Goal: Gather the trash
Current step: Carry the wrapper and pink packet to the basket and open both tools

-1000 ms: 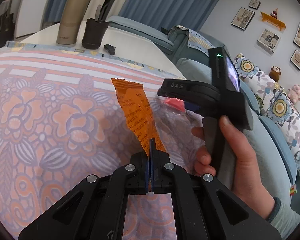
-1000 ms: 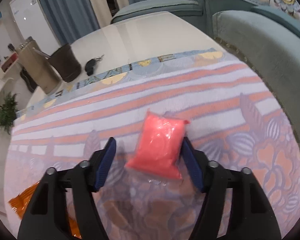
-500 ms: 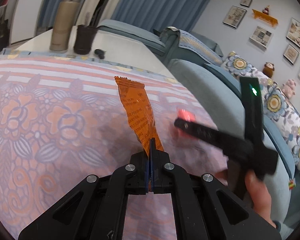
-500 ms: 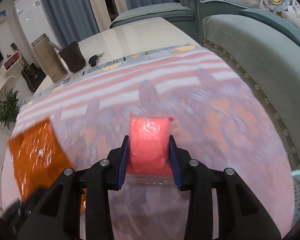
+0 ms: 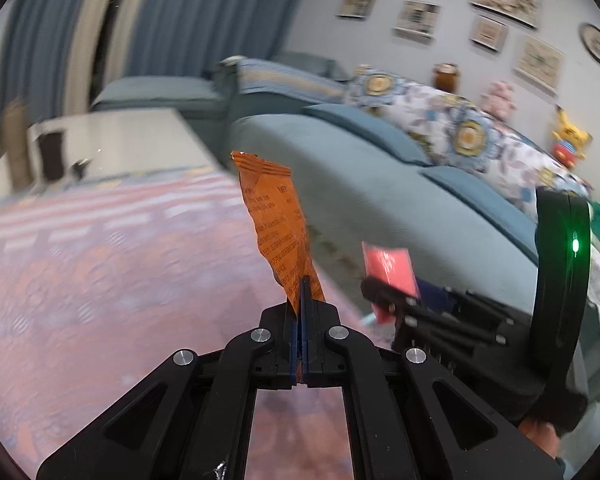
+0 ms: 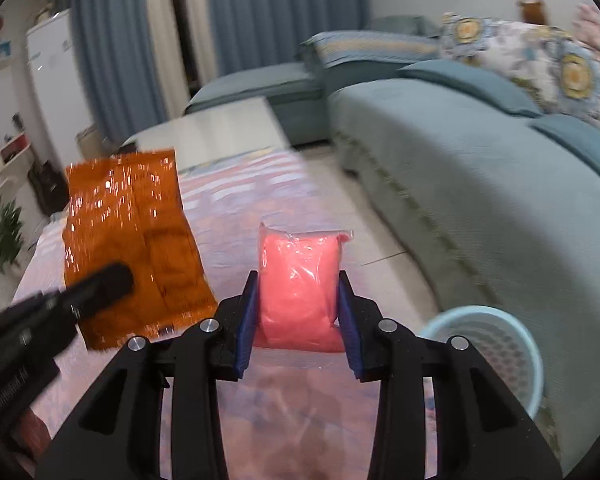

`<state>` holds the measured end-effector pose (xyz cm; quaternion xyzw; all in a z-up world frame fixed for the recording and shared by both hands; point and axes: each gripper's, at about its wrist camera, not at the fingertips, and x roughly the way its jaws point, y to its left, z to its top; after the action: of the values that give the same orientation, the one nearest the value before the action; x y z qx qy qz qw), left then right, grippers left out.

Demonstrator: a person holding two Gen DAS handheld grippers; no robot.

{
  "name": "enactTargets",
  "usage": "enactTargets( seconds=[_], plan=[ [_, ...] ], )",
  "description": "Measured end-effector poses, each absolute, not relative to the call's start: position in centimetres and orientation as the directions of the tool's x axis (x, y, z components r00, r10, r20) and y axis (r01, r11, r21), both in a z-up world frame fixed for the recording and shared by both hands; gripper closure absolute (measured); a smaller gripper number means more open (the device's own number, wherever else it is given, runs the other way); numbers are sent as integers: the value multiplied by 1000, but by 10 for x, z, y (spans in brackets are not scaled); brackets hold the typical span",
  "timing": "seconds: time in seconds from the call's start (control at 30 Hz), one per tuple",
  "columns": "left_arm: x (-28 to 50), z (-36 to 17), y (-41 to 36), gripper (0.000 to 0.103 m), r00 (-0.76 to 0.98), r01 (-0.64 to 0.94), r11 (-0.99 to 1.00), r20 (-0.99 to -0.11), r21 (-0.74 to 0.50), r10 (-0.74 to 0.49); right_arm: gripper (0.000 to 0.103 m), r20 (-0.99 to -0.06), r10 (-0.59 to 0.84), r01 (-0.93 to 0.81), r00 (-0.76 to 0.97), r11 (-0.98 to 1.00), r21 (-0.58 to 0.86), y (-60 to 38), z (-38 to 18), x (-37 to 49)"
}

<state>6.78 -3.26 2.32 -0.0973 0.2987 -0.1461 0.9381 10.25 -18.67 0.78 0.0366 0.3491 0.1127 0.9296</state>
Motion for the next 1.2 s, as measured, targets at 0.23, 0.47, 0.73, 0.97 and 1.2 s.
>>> enactTargets(
  seconds=[0.23, 0.47, 0.73, 0.97, 1.2],
  plan=[
    [76, 30, -127, 103, 730, 370, 900, -528, -230, -435, 69, -661, 136, 26, 738, 973, 229, -307, -3, 80],
    [106, -27, -199, 103, 572, 475, 845, -644, -244, -508, 69, -752, 82, 193, 654, 943, 270, -387, -63, 82],
    [127, -85, -233, 97, 451, 504, 827, -740, -250, -498, 62, -831, 54, 273, 554, 931, 243, -407, -118, 93],
    [129, -97, -223, 59, 466, 482, 843, -746, -237, -476, 54, -831, 45, 294, 554, 924, 246, -412, -127, 96],
    [105, -63, -195, 38, 576, 445, 874, -684, -197, -447, 52, -753, 108, 175, 649, 942, 285, -382, -85, 78]
  ],
)
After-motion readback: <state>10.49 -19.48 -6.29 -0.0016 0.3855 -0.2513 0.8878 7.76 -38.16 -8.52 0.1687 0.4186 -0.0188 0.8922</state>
